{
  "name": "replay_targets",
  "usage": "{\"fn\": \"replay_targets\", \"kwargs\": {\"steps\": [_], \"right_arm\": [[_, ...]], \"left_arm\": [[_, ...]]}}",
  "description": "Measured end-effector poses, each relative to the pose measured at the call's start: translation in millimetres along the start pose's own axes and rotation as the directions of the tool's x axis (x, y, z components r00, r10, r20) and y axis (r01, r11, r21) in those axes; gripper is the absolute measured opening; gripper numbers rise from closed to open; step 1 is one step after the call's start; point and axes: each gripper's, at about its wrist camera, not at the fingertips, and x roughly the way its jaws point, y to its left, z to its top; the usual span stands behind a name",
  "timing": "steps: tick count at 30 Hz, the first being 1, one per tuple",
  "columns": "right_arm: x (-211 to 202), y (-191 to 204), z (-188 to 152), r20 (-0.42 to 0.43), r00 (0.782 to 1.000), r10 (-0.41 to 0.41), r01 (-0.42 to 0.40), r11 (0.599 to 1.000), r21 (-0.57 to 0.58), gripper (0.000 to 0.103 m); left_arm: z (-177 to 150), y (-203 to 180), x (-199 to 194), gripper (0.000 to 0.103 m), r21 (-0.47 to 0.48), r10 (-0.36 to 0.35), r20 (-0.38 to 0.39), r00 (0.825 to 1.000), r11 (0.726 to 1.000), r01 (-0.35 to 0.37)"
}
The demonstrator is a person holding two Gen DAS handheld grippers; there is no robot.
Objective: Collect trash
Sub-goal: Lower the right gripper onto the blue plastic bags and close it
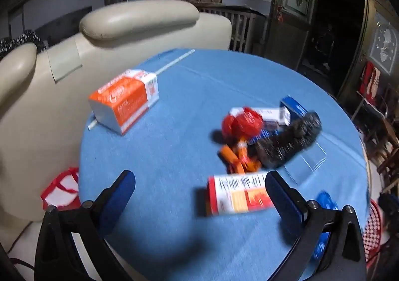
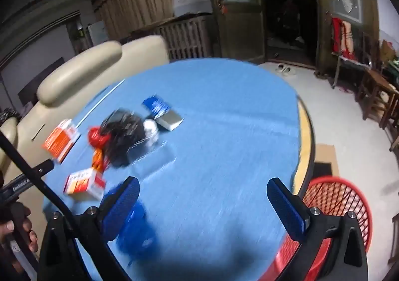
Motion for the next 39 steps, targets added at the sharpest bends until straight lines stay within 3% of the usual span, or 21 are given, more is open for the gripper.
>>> {"fn": "replay_targets", "kwargs": {"steps": [7, 15, 26, 39], "right_arm": [[-6.3, 17.8, -20.9, -0.078, 0.996, 0.044, -0.049, 0.997, -0.064, 0.103], [0.2, 40.5, -27.9, -0.213, 0.973, 0.094, -0.120, 0.986, -0.114, 0.103], [8.3, 53.7, -26.1, -0.243, 0.965, 0.097, -0.134, 0.981, -0.141, 0.103], [12.0, 58.3, -26.2, -0.252, 0.962, 0.108, -0.150, 0.977, -0.153, 0.103]], "left_arm": [[-13.9, -7.1, -14.8, 0.103, 0.042, -0.006, -0.047, 0.999, 0.999, 0.008], [-24.0, -7.0, -12.1, 0.103, 0.062, 0.011, -0.084, 0.996, 0.998, -0.006], [-28.5, -12.6, -8.0, 0.103, 0.118, 0.069, -0.091, 0.993, 0.991, -0.058], [-27.0, -13.3, -8.1, 0.103, 0.119, 0.055, -0.086, 0.995, 0.992, -0.045]]}}
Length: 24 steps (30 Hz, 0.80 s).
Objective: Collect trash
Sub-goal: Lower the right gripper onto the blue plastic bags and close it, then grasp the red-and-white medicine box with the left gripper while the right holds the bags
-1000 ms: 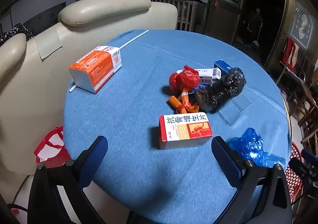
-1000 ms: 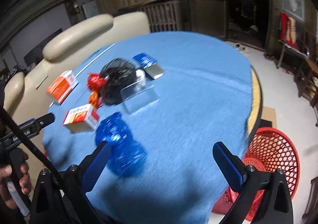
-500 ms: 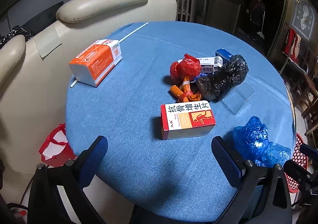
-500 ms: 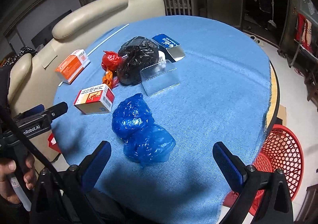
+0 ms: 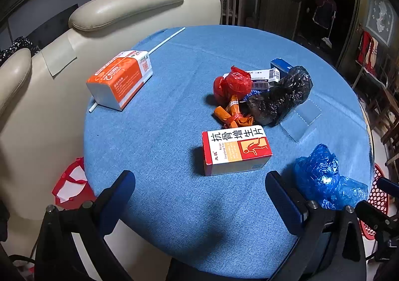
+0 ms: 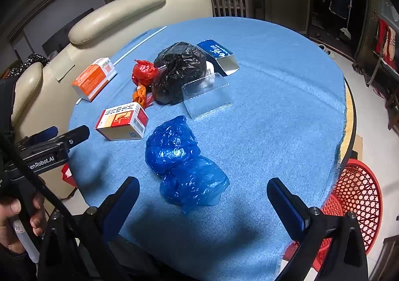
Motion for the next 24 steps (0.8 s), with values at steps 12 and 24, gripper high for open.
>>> {"fn": "replay_targets", "kwargs": {"steps": [12, 24], "right_arm": [[6.8, 2.5, 1.6, -0.021, 1.000, 0.021, -0.022, 1.000, -0.015, 0.103], [54.4, 21.1, 24.5, -0.099, 0.994, 0.042, -0.052, 0.993, -0.108, 0.103]], "left_arm": [[-2.8, 5.6, 9.2, 0.103, -0.002, 0.000, -0.021, 1.000, 1.000, 0.000], [10.5, 12.8, 28.0, 0.103, 0.012, -0.057, -0.155, 0.986, 0.998, 0.059]]}}
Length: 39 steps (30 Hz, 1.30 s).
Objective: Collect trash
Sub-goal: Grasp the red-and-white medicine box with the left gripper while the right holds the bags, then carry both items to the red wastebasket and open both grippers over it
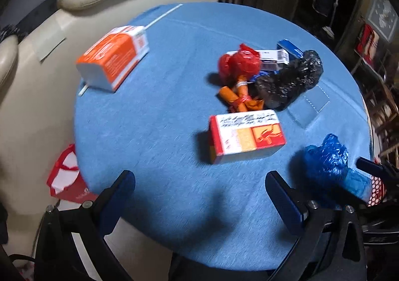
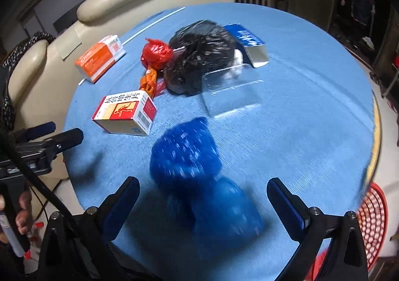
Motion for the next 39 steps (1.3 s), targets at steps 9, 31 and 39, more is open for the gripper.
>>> {"fn": "replay_targets", "kwargs": {"steps": [9, 31, 39], "right_arm": [[41.3, -3.1, 9.7, -0.064, 0.994, 0.084, -0.085, 0.996, -0.012, 0.061], [5.6, -58.7, -11.5, 0.010, 0.982, 0.190, -0.190, 0.971, 0.145, 0.061], [-10.1, -79.8, -27.3, -0.010, 0.981, 0.193, -0.189, 0.967, 0.170, 0.061]], "left_arm": [[32.3, -27.0, 29.5, 0.103, 0.027, -0.003, -0.119, 0.993, 1.000, 0.006], [39.7, -41.9, 50.6, 0.082, 0.038, 0.010, -0.255, 0.967, 0.999, 0.000], [24.4, -82.9, 18.7, 0.083, 0.172, -0.044, -0.332, 0.942, 0.979, 0.107]]}}
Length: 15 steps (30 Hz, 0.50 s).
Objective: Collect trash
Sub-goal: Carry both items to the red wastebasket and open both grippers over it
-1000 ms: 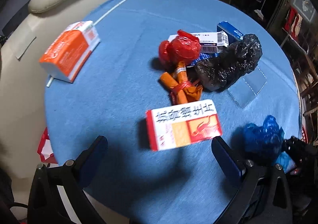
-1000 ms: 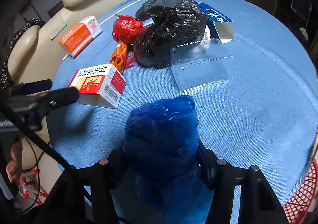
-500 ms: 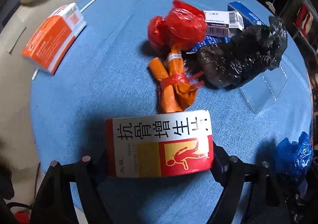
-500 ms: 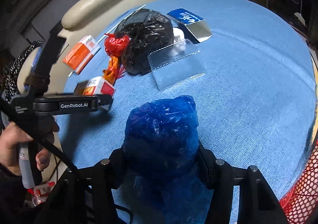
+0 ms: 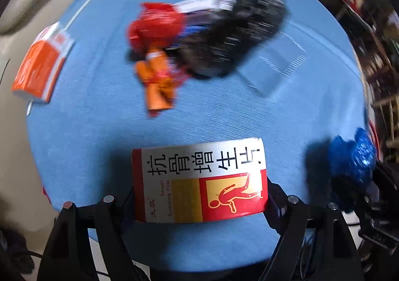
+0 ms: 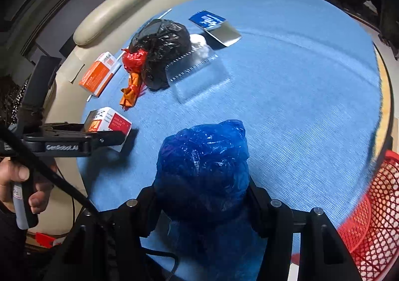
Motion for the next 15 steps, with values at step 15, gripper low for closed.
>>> {"fn": "replay_targets", "kwargs": {"steps": [15], "right_arm": [[-65.1, -59.2, -42.6, -0.072, 0.997, -0.037, 0.044, 0.994, 0.098, 0.061]], "left_arm": [[8.7, -130.6, -44.2, 0.082, 0.311, -0.047, -0.017, 0.999, 0.949, 0.050]]}}
